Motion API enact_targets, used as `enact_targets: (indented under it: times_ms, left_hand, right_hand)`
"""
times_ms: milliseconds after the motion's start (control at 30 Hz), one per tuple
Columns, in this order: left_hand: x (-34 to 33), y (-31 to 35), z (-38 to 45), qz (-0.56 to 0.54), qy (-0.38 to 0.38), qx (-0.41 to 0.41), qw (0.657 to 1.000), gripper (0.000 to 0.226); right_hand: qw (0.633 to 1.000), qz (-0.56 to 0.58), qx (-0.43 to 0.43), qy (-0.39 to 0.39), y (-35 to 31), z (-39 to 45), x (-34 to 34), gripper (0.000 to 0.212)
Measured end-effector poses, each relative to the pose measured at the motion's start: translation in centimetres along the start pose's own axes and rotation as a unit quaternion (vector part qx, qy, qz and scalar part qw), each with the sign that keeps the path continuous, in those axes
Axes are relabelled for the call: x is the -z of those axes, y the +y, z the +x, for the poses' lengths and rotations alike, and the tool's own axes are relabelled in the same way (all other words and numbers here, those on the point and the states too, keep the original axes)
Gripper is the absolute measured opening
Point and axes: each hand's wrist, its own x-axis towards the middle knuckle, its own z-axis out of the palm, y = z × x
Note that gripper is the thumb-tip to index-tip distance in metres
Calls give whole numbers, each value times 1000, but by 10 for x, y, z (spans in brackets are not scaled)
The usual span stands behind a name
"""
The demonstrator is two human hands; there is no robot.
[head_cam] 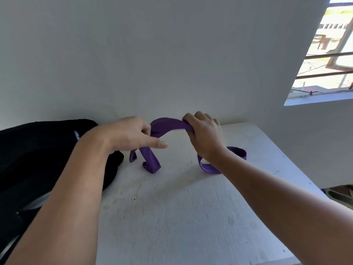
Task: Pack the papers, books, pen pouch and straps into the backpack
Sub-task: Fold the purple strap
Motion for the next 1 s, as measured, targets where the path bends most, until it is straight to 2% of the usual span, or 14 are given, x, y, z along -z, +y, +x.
enact_targets:
  times_ms: [133,200,267,333,433,467,533,600,667,700,767,833,900,1000]
  left_hand:
    - [9,27,3,20,138,-105,985,53]
    - [3,39,14,28,106,-144,984,68]
    - [-11,47,26,24,28,-129,991,68]
    - [-27,50,37,-6,-15,-126,992,45]
    - [-48,48,47,-106,-26,-116,987,20]
    - [-51,47,50,-121,4,-108,987,18]
    - [-52,44,57,-132,132,-96,978,19]
    - [-50,39,61,-145,258,-100,950,17]
    - [-46,32,62,-106,307,-122,938,10]
    - [-44,29,61,-61,286,-130,948,8]
    - [-40,26,55,12,160,-117,980,23]
    - [-37,30,48,-24,43,-100,994,32]
    - [-39,35,46,-133,25,-118,984,29]
    - [-49,41,51,-277,81,-139,947,25]
  right_hand:
    - [1000,-12,17,18,3,2,6,11]
    - [999,-18,27,29,1,0,7,14]
    - [999,-17,25,42,-3,0,9,21]
    - [999,-3,9,49,-10,1,13,30]
    - [996,54,-44,57,-13,3,18,41]
    - [994,71,-61,56,-12,3,19,43]
    - [989,113,-93,37,-9,3,20,39]
    - [977,168,-132,7,-6,5,20,28]
    - [962,215,-167,7,-6,8,21,21]
    - [954,239,-180,18,-7,10,21,21]
    - [936,285,-202,41,-11,13,24,25]
    - [922,317,-217,52,-17,17,29,29]
    - [911,346,-217,59,-24,21,32,30]
    - [900,375,-212,65,-32,25,32,28]
